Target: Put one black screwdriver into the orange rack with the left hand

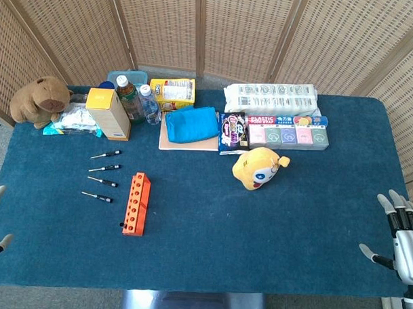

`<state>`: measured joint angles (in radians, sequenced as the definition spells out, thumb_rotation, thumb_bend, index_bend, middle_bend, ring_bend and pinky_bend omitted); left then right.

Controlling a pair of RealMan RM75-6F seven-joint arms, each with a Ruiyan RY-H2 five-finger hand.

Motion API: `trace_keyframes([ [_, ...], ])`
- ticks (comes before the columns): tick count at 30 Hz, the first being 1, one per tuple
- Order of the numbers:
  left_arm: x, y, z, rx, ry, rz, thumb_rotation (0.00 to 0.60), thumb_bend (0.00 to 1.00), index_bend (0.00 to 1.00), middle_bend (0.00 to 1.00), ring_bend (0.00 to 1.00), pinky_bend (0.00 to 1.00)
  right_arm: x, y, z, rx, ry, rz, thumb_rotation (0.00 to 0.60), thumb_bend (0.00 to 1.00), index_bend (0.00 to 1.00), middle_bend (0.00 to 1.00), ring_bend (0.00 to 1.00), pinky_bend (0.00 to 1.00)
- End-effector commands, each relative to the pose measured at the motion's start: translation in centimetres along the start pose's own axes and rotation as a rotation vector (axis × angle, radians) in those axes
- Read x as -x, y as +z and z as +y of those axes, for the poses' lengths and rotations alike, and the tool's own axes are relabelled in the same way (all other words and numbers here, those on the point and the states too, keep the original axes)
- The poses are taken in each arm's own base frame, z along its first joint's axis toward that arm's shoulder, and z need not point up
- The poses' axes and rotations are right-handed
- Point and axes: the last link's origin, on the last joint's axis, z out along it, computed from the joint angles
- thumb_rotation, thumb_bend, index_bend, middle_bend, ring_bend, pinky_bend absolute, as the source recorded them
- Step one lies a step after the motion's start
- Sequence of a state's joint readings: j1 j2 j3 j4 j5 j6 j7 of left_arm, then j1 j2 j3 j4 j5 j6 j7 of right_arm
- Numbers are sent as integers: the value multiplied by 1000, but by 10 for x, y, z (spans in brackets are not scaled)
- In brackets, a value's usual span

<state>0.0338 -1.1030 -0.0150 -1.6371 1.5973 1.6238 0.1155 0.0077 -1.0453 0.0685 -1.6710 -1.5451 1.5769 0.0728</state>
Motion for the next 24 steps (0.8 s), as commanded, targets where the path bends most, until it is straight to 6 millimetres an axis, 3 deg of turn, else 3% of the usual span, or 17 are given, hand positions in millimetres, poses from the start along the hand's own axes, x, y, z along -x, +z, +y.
trace_keyframes([
  [1,5,23,12,35,-15,-6,600,174,0,650,490,371,0,1,2,8,4,-9,600,74,57,0,0,0],
  [2,6,28,16,52,-16,-2,600,181,2,758,610,523,0,2,2,9,8,-11,600,77,57,0,0,0],
  [3,8,36,20,73,-17,6,600,186,14,818,680,613,0,2,2,7,12,-11,600,78,57,0,0,0],
  [5,13,46,26,95,-15,2,600,200,145,950,838,809,-1,1,1,2,16,-11,600,79,57,0,0,0],
  [8,21,70,41,115,1,-30,600,206,363,1000,936,915,-1,-1,1,-1,24,-16,600,82,57,0,0,0],
  [15,41,95,67,103,67,-137,600,221,384,1000,972,954,-2,-2,0,-8,32,-30,600,87,57,0,0,0],
  [24,69,110,89,108,78,-223,600,252,398,1000,972,954,-3,-2,1,-8,45,-36,600,87,57,0,0,0],
])
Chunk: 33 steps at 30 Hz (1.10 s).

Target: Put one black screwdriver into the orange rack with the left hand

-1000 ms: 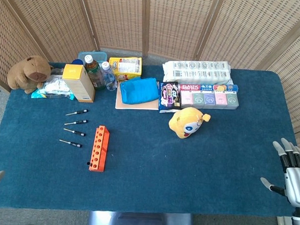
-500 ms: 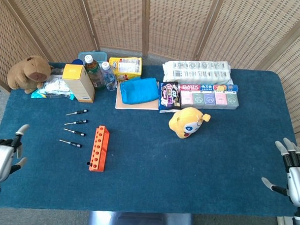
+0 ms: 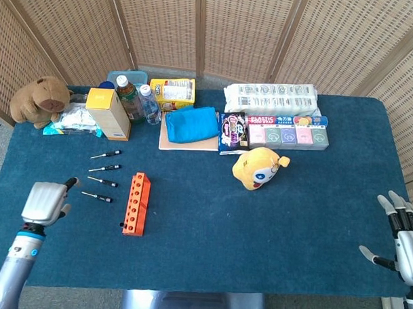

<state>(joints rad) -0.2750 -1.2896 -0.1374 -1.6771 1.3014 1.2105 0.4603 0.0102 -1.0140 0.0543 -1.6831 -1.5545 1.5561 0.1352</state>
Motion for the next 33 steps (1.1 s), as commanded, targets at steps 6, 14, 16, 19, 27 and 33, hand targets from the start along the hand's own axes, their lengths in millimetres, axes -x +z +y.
trace_keyframes([
  [6,22,20,15,0,4,-25,600,269,413,1000,972,953,0,0,0,-2,7,-13,600,91,57,2,0,0],
  [14,37,32,33,3,32,-51,600,313,419,1000,973,954,-1,0,1,0,16,-16,600,94,57,5,0,0],
  [16,40,33,36,2,40,-56,600,313,419,1000,973,954,-2,0,1,0,19,-16,600,95,57,5,0,0],
  [19,43,35,39,-3,44,-67,600,314,418,1000,973,954,-3,0,1,1,23,-17,600,95,57,5,0,0],
  [27,49,37,47,5,62,-85,600,313,424,1000,973,954,-4,0,2,0,33,-18,600,96,57,5,0,0],
  [33,56,40,52,4,81,-82,600,314,441,1000,973,954,-5,0,2,1,41,-19,600,104,57,8,0,0],
])
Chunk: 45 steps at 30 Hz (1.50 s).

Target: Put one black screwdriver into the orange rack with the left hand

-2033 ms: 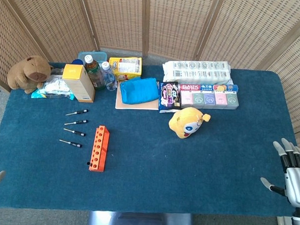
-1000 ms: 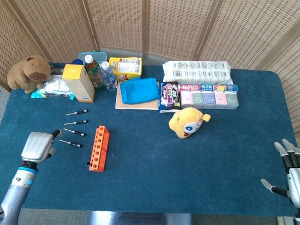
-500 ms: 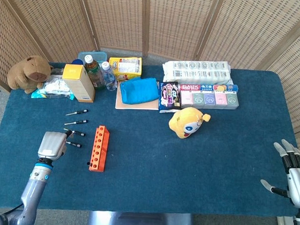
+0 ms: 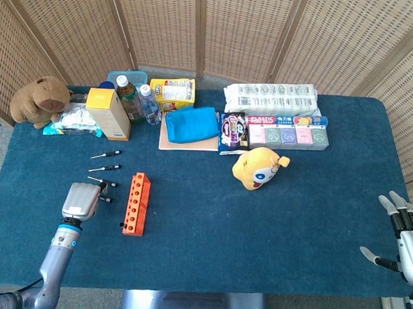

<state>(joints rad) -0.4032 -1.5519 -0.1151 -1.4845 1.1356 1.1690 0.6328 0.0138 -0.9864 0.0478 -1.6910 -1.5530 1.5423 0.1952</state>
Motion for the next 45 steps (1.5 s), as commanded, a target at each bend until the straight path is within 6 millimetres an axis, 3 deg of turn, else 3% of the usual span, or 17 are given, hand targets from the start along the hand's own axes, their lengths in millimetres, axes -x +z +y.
trace_keyframes([
  [1,2,3,3,-1,10,2,600,314,442,1000,973,954,0,0,0,0,1,-1,600,104,57,8,0,0],
  [35,19,14,21,2,58,-14,600,379,460,1000,973,954,-2,1,1,1,15,-7,600,105,57,10,0,0],
  [45,24,15,25,-5,83,-9,600,381,529,1000,973,953,-2,1,1,1,16,-9,600,105,57,10,0,0],
])
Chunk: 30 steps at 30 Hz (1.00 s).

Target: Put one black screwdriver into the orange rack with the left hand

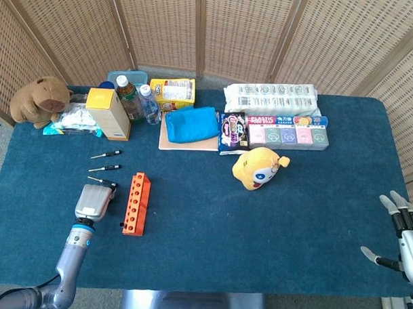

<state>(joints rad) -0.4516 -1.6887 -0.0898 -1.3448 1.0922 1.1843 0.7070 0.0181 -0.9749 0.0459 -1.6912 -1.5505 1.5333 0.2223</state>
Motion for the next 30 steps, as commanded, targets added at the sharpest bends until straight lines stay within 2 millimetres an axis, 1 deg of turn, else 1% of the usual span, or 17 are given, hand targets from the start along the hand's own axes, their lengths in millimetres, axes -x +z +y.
trace_keyframes([
  [1,1,0,1,-3,3,1,600,382,537,1000,973,953,0,0,0,1,1,0,600,105,57,10,0,0],
  [8,0,0,0,-6,5,5,600,384,553,1000,973,953,-1,0,1,1,5,-2,600,105,57,11,0,0],
  [16,-17,-12,-7,0,-31,30,600,383,553,1000,973,954,-1,0,0,-2,5,-6,600,105,57,11,0,0],
  [21,-38,-27,-14,18,-67,71,600,383,553,1000,973,954,1,0,0,-1,2,-10,600,106,57,11,0,0],
  [25,-57,-42,-24,39,-113,109,600,380,554,1000,973,954,3,0,-1,-3,-3,-17,600,105,57,11,0,0],
  [30,-71,-57,-34,54,-148,134,600,379,553,1000,973,954,5,0,-2,-5,-11,-26,600,105,57,11,0,0],
])
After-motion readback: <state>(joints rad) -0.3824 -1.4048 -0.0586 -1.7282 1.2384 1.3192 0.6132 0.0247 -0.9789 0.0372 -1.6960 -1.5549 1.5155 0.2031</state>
